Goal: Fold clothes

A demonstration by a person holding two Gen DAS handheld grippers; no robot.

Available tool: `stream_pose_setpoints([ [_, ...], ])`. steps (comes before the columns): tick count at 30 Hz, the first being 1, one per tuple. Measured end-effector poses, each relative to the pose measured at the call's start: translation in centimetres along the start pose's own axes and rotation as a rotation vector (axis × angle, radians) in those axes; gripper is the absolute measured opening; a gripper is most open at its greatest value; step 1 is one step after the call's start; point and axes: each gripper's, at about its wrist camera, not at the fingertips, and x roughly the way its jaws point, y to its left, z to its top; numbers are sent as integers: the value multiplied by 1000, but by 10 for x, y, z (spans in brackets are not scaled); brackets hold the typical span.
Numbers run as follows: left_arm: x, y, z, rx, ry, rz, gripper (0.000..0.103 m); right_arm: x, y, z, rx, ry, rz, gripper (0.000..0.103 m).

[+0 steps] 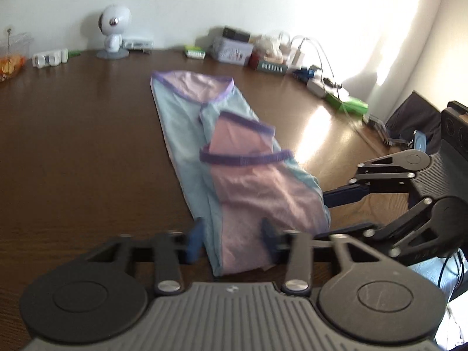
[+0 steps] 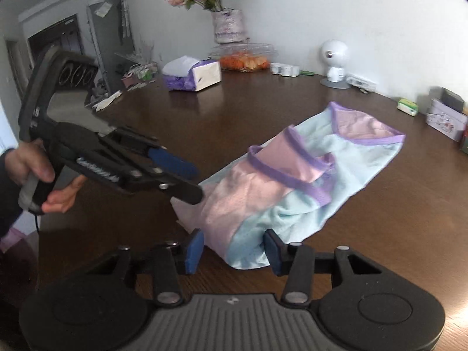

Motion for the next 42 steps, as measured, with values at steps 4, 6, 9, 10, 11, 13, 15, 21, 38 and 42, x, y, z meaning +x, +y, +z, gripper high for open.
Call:
stream_pose_setpoints([
  [4,-9,-11,-21,13,-17,19,3,-5,-8,-10,201,-23,21,11],
  [6,-16,-20,-34,20,-9,-6,3,-18,-4,-22,234,-37,30,10],
  [9,-32,-38,-57,39,18,-56,2,-41,9,-48,285,-37,26,9],
  [10,-40,-47,-68,47,24,-66,2,-51,14,-57,307,-36,23,9],
  [11,-48,-57,-79,55,28,-73,2,-61,21,-67,322,-33,17,10],
  [13,-66,-69,-100,90,30,-113,4,-88,41,-87,262,-23,-29,15],
  [15,-85,-76,-117,132,-13,-132,15,-120,59,-106,160,-47,-85,24],
  [21,-92,-114,-124,306,-87,-238,61,-152,70,-124,18,-121,-17,53],
  [38,-87,-118,-145,390,-29,-151,53,-142,84,-146,-99,-83,4,34],
  [42,-82,-126,-152,459,-45,-121,53,-119,83,-142,-91,-110,33,36],
])
